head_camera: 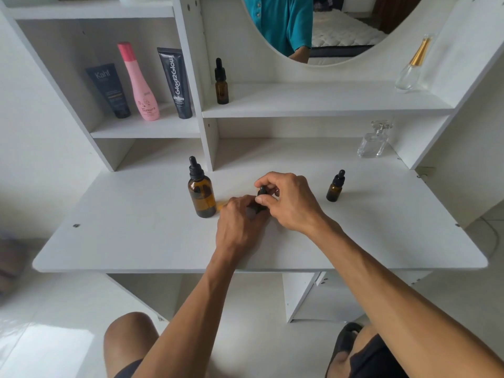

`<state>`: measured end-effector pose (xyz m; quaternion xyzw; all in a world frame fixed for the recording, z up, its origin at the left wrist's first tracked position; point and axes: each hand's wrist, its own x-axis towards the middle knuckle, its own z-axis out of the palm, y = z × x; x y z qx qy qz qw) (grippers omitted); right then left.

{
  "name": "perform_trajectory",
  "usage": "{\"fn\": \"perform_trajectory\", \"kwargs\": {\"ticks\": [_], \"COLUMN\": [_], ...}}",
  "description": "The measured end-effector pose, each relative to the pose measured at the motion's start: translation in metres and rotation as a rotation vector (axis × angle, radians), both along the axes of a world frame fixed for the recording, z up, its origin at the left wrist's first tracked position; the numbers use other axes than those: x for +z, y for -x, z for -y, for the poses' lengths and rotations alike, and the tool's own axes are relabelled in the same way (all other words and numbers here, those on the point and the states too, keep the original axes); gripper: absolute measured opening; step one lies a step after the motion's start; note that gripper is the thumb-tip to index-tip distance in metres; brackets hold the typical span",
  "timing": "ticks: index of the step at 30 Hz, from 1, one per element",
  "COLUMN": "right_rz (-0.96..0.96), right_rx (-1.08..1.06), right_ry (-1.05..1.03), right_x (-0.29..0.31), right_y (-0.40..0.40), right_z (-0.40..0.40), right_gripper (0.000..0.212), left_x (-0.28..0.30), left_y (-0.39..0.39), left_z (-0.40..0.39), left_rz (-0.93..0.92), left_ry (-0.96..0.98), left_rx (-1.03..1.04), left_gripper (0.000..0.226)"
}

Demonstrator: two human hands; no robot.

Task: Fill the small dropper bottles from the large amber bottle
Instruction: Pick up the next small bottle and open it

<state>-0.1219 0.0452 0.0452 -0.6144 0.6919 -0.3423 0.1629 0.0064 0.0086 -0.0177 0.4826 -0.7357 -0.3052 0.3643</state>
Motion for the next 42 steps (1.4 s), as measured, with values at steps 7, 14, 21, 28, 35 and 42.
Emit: {"fn": "perform_trajectory", "kwargs": {"ticks": [7, 14, 21, 28, 35, 42], "right_rz": [-0.046, -0.058, -0.05, -0.061, -0.076, -0.159], "right_rx": [0.007, 0.065, 0.059, 0.081, 0.104, 0.075], "right_ry": [0.049, -0.025, -0.065, -0.068, -0.095, -0.161], "right_x": [0.005, 0.013, 0.016, 0.021, 0.023, 0.022], "right_y": [0.001, 0.002, 0.0, 0.0, 0.0, -0.002], "right_z": [-0.001, -0.001, 0.0, -0.001, 0.0, 0.005], "right_gripper": [0.027, 0.028, 0.029, 0.037, 0.035, 0.031], "left_x": [0.0, 0.002, 0.0, -0.001, 0.002, 0.0], "left_y": [0.0, 0.0, 0.0, 0.0, 0.0, 0.0], "left_z": [0.0, -0.002, 0.0, 0.0, -0.002, -0.001], "left_rz": [-0.005, -0.001, -0.008, 0.007, -0.001, 0.02], "left_ry": [-0.007, 0.008, 0.001, 0.003, -0.004, -0.005], "left_rx": [0.007, 0.01, 0.006, 0.008, 0.002, 0.016], "left_gripper": [0.021, 0.022, 0.024, 0.023, 0.018, 0.028]}}
